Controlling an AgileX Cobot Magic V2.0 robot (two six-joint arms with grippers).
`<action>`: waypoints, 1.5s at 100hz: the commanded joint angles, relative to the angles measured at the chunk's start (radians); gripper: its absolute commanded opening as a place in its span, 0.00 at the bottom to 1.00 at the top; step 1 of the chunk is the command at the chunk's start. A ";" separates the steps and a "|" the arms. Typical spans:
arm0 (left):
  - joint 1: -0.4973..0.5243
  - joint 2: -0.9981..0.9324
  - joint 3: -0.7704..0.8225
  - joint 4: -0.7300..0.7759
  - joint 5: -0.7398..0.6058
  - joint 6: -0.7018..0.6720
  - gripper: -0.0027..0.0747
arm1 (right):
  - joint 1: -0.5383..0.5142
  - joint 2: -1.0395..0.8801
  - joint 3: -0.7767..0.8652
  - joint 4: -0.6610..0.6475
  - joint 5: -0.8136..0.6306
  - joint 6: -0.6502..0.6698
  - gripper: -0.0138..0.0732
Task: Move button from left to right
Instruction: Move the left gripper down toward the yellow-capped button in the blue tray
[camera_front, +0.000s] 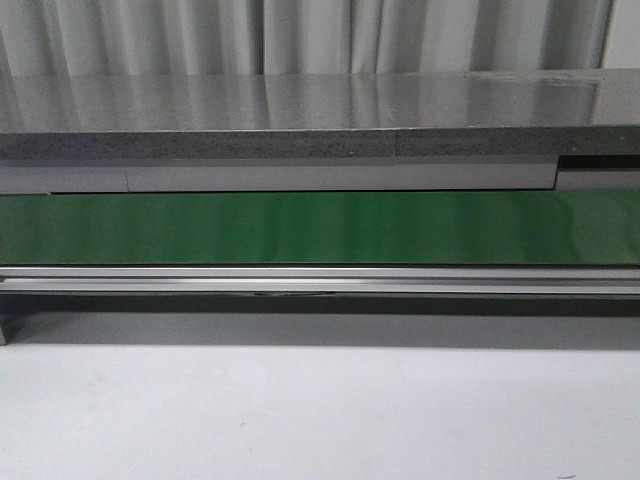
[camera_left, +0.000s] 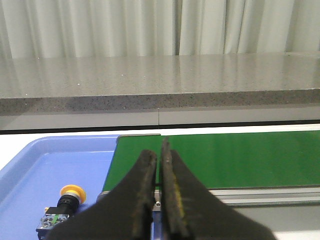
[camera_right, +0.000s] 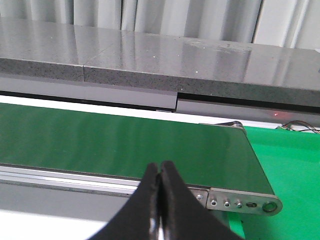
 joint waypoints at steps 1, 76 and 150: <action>0.001 -0.035 0.041 0.000 -0.082 -0.011 0.04 | -0.005 -0.016 0.000 -0.009 -0.081 -0.002 0.02; 0.001 -0.002 -0.111 -0.008 0.059 -0.011 0.04 | -0.005 -0.016 0.000 -0.009 -0.081 -0.002 0.02; 0.001 0.587 -0.780 -0.022 0.808 -0.011 0.04 | -0.005 -0.016 0.000 -0.009 -0.081 -0.002 0.02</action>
